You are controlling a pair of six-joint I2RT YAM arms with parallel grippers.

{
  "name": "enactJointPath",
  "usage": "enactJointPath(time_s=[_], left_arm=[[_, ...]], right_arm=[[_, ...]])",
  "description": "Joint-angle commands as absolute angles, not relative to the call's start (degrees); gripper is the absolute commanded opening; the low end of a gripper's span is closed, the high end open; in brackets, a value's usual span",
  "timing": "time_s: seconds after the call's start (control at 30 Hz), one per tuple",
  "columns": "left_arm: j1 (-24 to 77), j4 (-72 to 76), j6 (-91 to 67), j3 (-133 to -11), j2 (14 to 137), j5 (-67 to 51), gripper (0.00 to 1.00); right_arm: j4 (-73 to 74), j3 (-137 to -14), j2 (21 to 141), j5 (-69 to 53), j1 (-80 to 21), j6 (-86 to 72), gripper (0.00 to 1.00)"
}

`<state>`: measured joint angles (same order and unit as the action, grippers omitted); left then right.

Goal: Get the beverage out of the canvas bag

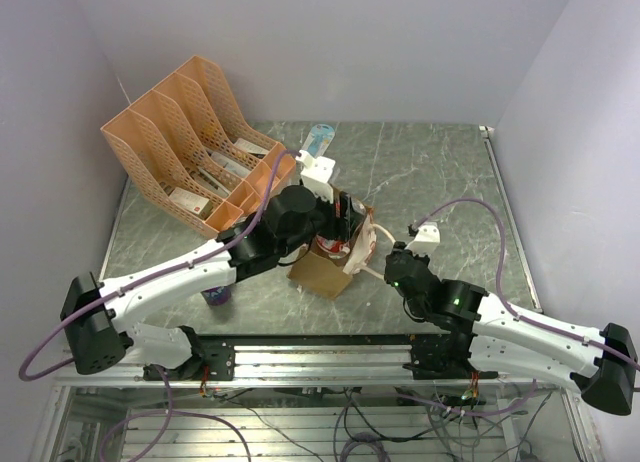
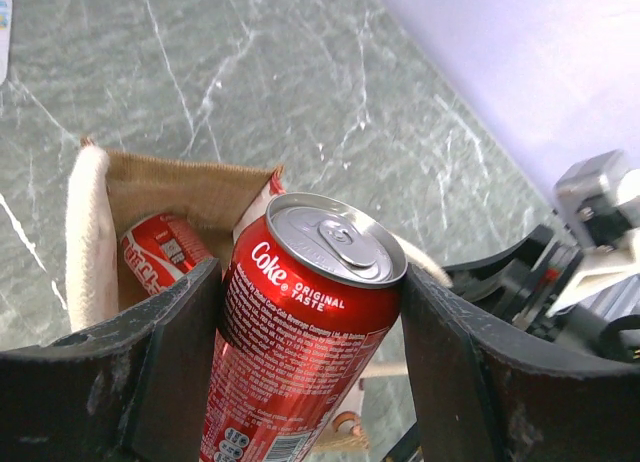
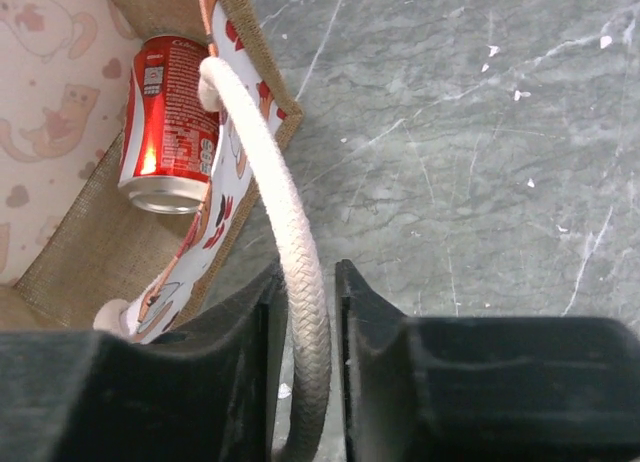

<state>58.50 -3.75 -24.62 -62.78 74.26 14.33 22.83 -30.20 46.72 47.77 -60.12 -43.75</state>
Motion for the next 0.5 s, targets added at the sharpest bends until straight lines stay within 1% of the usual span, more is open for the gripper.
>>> enactJointPath(time_s=[0.0, 0.2, 0.3, 0.33, 0.37, 0.47], left_arm=[[58.1, 7.4, -26.3, -63.1, 69.7, 17.5, 0.07], [57.6, 11.0, -25.5, -58.6, 63.7, 16.9, 0.07], [57.5, 11.7, -25.6, -56.4, 59.8, 16.4, 0.07], [57.5, 11.7, -25.8, -55.6, 58.1, 16.5, 0.07], [57.5, 11.7, -25.9, -54.7, 56.8, 16.6, 0.07], [57.5, 11.5, -26.4, -52.3, 53.1, 17.3, 0.07]], right_arm=[[21.3, -31.2, 46.4, 47.0, -60.3, -40.9, 0.3], [21.9, -34.2, 45.9, 44.7, -60.3, -37.1, 0.53], [22.9, -37.2, 46.4, 42.7, -60.3, -34.6, 0.67], [23.2, -38.3, 46.7, 41.8, -60.3, -33.8, 0.75], [23.3, -39.4, 47.0, 40.6, -60.3, -32.6, 0.8], [23.8, -43.5, 48.4, 36.5, -60.3, -28.6, 0.9]])
